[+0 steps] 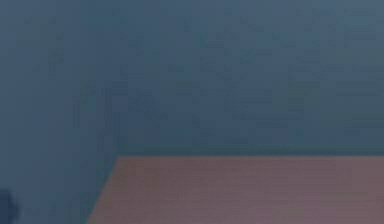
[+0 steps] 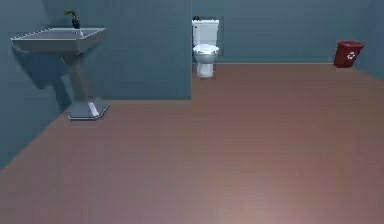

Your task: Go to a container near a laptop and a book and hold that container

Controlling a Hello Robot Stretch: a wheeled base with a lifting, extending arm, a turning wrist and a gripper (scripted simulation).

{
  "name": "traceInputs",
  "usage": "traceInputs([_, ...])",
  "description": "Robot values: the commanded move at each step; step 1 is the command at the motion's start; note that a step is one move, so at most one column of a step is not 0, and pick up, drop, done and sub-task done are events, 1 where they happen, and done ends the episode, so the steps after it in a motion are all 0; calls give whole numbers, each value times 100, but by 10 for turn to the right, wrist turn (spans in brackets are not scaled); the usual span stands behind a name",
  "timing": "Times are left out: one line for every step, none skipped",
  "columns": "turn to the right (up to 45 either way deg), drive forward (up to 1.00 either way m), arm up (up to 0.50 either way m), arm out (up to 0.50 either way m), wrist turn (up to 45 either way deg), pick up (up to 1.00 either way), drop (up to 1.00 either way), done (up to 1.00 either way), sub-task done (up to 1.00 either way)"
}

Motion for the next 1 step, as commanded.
traceInputs([450, 0, 0, 0, 0, 0, 0, 0, 0])
